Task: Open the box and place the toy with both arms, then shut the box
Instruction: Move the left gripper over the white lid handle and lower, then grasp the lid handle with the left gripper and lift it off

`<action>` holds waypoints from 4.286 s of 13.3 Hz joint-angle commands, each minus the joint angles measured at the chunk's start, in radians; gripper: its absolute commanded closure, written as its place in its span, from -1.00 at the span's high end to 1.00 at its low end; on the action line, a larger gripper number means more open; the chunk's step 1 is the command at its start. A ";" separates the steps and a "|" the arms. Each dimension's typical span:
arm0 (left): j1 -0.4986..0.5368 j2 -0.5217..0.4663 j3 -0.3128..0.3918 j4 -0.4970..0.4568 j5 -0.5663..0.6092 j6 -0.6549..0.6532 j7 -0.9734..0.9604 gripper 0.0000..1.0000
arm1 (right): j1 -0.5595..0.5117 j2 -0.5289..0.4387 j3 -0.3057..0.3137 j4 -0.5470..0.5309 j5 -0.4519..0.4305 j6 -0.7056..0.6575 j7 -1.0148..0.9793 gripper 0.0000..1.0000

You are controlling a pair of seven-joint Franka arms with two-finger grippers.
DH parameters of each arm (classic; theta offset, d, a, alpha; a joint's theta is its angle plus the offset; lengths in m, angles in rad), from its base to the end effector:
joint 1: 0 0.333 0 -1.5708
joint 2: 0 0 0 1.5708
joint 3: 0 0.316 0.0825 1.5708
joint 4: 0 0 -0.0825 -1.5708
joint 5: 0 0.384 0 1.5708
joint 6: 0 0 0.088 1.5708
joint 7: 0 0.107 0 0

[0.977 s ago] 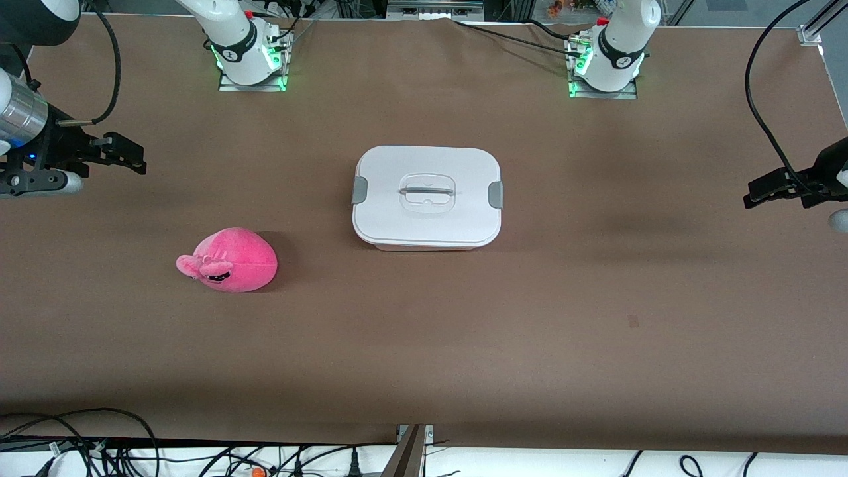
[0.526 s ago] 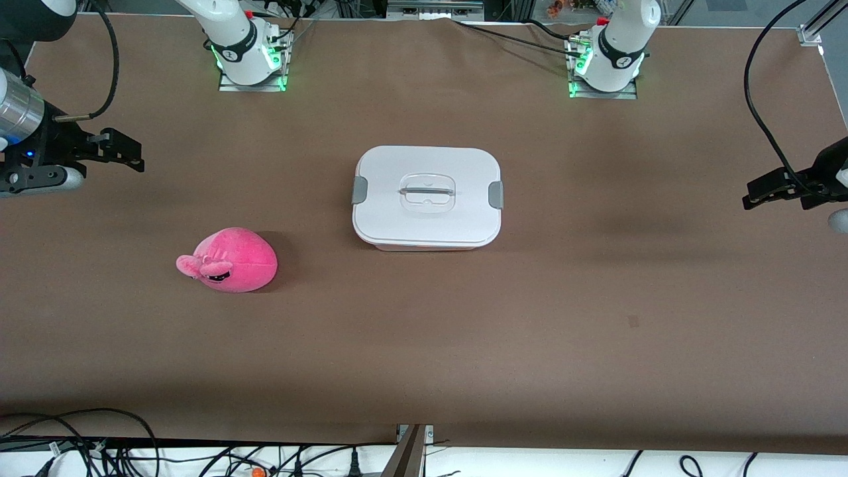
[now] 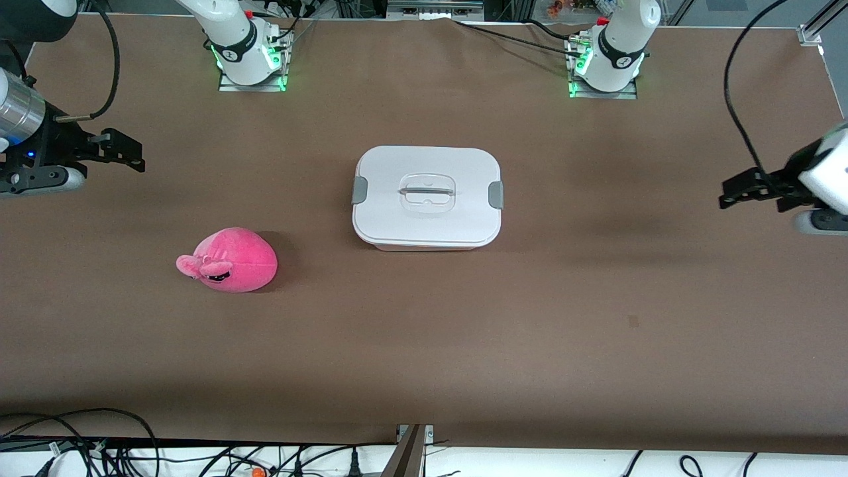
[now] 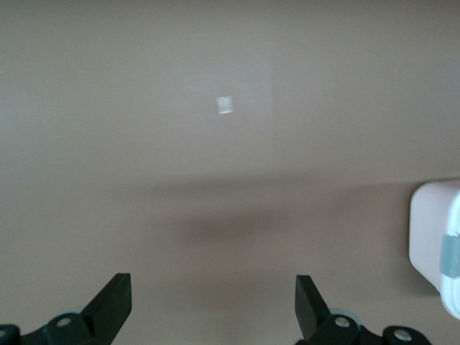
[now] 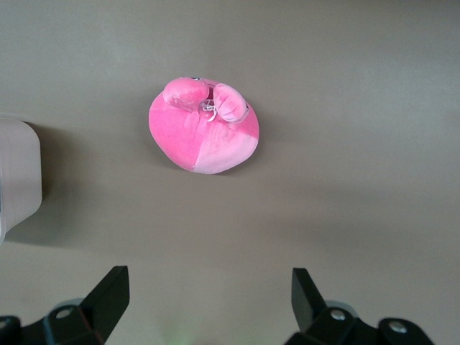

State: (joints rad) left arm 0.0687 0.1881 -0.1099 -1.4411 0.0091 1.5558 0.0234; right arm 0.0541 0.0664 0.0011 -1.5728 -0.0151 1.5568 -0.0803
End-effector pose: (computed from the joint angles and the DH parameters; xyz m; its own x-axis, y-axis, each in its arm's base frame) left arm 0.6077 -0.0179 0.5754 0.9954 -0.0639 -0.0719 -0.0631 -0.9979 0.0131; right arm 0.5701 0.0298 0.5850 0.9874 0.1347 -0.0832 0.1358 -0.9907 0.0083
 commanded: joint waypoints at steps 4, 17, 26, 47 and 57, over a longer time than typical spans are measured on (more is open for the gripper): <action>-0.265 0.063 0.001 0.027 0.008 -0.020 -0.003 1.00 | -0.002 0.009 0.000 0.025 0.012 -0.020 0.005 1.00; -0.705 0.349 -0.004 0.119 0.002 0.284 0.583 1.00 | 0.000 0.018 0.004 0.014 0.014 -0.012 0.005 1.00; -0.759 0.427 -0.005 0.097 0.100 0.401 0.680 1.00 | 0.000 0.024 0.004 0.017 0.014 -0.004 0.005 1.00; -0.804 0.335 -0.036 0.071 0.098 0.227 0.577 -1.00 | 0.006 0.032 0.005 0.020 0.032 -0.004 -0.009 1.00; -0.232 0.188 -0.024 0.211 0.095 -0.128 1.019 -1.00 | 0.020 0.064 0.008 0.020 0.006 -0.001 -0.013 1.00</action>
State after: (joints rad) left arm -0.2836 0.3675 -0.1082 -1.2682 0.1048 1.4610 0.8950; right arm 0.0651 0.1007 0.0100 -1.5725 0.0003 1.5587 -0.0834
